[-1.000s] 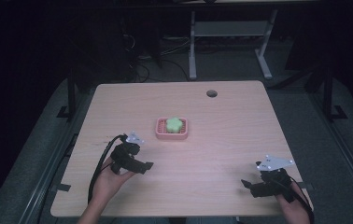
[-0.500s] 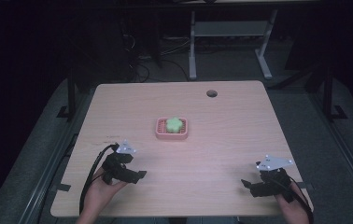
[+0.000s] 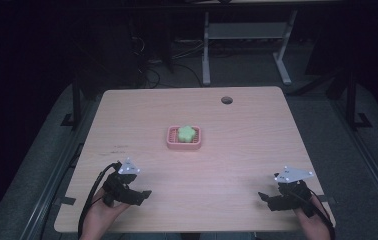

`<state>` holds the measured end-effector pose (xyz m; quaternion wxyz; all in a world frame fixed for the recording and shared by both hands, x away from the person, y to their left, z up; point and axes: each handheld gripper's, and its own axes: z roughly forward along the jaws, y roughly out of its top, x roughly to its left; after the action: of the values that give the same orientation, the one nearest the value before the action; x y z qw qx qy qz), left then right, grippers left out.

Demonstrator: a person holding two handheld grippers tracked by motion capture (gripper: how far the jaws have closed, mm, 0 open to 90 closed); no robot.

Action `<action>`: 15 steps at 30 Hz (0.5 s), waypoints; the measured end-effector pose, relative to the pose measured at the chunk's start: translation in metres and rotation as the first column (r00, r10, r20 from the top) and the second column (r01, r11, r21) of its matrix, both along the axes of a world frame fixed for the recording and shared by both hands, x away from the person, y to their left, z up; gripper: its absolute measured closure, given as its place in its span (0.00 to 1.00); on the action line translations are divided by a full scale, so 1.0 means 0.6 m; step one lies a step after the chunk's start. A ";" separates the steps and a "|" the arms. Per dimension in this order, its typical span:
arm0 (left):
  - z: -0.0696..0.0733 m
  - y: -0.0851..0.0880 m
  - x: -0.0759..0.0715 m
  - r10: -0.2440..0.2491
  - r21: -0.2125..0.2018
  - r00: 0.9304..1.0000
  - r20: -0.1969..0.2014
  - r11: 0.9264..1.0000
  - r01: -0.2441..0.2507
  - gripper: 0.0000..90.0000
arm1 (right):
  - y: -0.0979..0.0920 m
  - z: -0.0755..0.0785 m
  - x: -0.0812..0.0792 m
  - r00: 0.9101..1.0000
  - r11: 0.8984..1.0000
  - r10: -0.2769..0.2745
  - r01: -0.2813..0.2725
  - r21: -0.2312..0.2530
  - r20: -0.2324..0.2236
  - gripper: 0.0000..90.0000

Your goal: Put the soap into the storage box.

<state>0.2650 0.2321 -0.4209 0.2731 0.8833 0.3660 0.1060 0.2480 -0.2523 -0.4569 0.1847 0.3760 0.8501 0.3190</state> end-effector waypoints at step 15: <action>-0.022 0.023 -0.018 0.033 -0.052 0.999 0.042 0.998 -0.031 0.25 | -0.003 0.003 0.001 1.000 1.000 0.008 -0.008 -0.003 0.008 0.16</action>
<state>0.2539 0.2460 -0.4343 0.3015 0.8675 0.3770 0.1197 0.2488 -0.2540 -0.4552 0.1873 0.3712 0.8513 0.3200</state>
